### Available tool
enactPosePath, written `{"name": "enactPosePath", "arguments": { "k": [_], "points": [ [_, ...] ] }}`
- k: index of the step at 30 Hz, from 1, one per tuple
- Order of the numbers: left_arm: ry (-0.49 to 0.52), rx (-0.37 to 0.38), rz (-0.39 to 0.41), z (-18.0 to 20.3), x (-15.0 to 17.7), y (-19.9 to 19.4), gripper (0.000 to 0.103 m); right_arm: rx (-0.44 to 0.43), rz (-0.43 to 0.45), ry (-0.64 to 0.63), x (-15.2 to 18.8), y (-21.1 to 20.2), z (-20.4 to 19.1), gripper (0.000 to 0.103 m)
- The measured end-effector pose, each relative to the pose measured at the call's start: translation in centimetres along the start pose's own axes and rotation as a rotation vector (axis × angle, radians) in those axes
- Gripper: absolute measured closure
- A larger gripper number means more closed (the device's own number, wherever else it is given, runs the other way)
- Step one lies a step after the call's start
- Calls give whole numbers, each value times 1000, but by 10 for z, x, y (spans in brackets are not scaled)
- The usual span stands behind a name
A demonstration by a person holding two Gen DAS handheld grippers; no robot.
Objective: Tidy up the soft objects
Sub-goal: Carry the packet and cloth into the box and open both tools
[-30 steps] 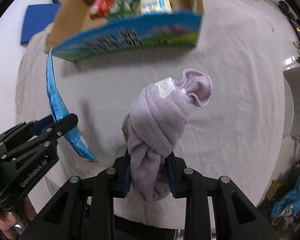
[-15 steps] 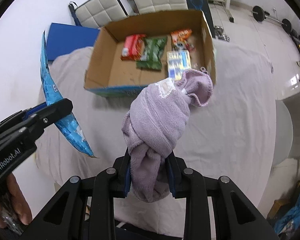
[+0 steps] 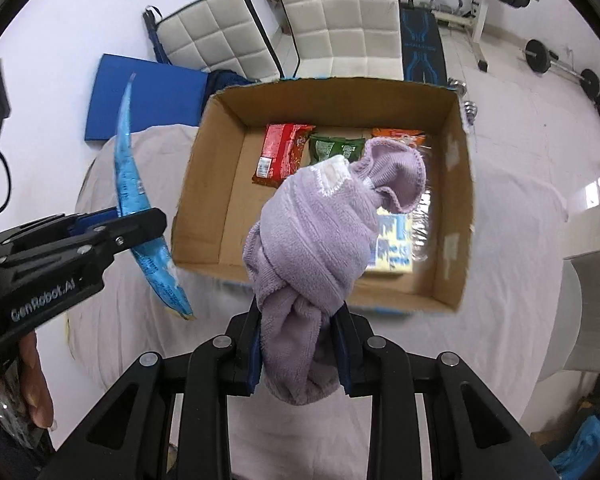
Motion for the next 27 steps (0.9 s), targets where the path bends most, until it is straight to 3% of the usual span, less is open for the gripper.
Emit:
{"name": "enactPosePath", "arguments": {
  "k": [10,15,25,27],
  "points": [
    [22,-70,-197,-21,-32,88,78,52,-133,29,-39,100,15,72],
    [-18,-59,-308,-33,-34,137,78,80,-209,16,-45,145,19,72],
    [-30,-64,-398,-38,-31,170,77,46,-308,18,-47,192,25,68],
    [-29,-62,-391,-38,-31,169,77,82,-311,10,-47,195,29,59]
  ]
}}
Point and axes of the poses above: each gripper's, at about its wrist camera, not at the fingertips, and y roughly the way its jaws point, z to its right, x to its underside, the point moved 3 cm from there along y, roughly the way its jaws point, and after that the axes turned 2 degrees about -x, right-handed, at the moved point
